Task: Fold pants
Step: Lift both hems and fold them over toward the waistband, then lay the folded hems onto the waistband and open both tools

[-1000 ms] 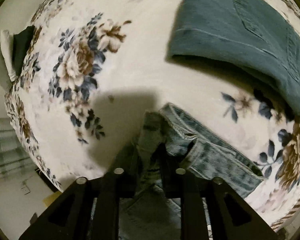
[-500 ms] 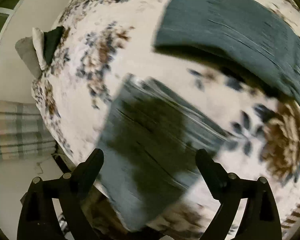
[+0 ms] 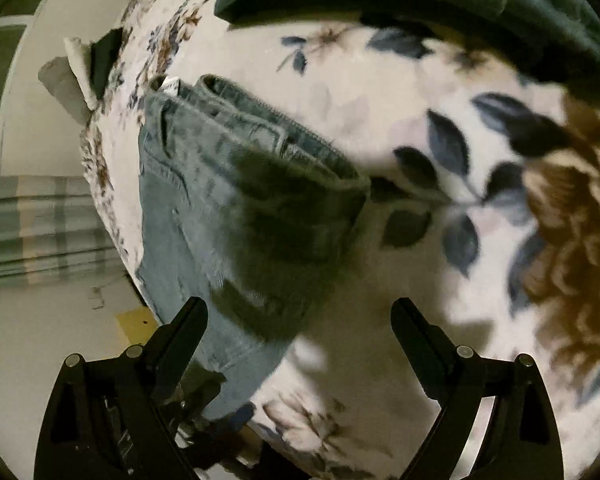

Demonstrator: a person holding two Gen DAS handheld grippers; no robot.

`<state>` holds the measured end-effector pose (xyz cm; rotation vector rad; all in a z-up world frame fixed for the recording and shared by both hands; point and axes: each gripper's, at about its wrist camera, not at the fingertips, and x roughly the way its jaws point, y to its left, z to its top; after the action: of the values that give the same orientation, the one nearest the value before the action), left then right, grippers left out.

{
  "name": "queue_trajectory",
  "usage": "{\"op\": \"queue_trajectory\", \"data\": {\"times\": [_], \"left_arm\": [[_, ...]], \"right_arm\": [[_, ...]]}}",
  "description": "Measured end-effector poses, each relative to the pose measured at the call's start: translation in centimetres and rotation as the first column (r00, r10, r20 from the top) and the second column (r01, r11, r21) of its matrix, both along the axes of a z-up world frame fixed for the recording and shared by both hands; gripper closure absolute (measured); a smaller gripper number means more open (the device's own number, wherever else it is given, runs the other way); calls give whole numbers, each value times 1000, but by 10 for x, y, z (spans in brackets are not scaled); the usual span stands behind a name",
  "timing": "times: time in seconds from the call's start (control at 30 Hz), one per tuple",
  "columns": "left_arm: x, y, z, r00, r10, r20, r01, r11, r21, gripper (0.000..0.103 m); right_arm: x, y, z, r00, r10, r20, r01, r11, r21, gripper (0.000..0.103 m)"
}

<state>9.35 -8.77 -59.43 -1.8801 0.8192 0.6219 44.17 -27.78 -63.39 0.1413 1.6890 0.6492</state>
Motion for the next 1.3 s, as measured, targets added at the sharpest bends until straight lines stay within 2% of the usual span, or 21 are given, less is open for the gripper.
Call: {"op": "queue_trajectory", "data": {"times": [0.13,0.37,0.4,0.43,0.47,0.53,0.57,0.63,0.73,0.8,1.03,1.17,1.3], "left_arm": [[-2,13,-7,989,147,0,-147,989,-3,32],[4,29,-4,955,290,-62,-291,957,0,33],[4,32,-2,949,308,-68,-308,951,8,35],[5,32,1,942,328,-65,-327,945,17,44],[3,37,5,941,333,-60,-330,943,46,60],[9,49,11,948,314,-50,-308,947,93,71],[12,52,12,951,306,-48,-300,948,105,73],[16,58,8,954,295,-51,-289,951,108,75],[18,67,16,962,273,-27,-266,954,141,80],[21,63,25,970,243,-4,-238,954,184,81],[32,87,86,996,82,37,-90,951,297,81],[36,98,122,999,-1,47,-15,941,339,81],[63,111,163,993,-83,80,46,921,386,82]], "right_arm": [[12,5,-15,999,-36,-8,37,996,79,8],[26,14,-28,995,-100,-11,100,973,210,8],[27,15,-29,994,-108,-14,109,968,225,8],[29,16,-28,993,-113,-16,113,965,236,8],[30,18,-27,993,-117,-16,118,962,246,9],[30,21,-27,993,-118,-19,119,958,261,13],[31,23,-26,993,-117,-19,118,957,263,17],[31,25,-27,993,-115,-4,112,965,238,38],[28,23,-24,992,-128,21,120,968,219,52],[23,21,-14,990,-133,42,121,970,210,57],[8,11,42,980,-196,45,180,955,235,61],[6,9,88,971,-237,38,219,938,267,62],[18,1,139,953,-298,48,270,913,306,62]]}}
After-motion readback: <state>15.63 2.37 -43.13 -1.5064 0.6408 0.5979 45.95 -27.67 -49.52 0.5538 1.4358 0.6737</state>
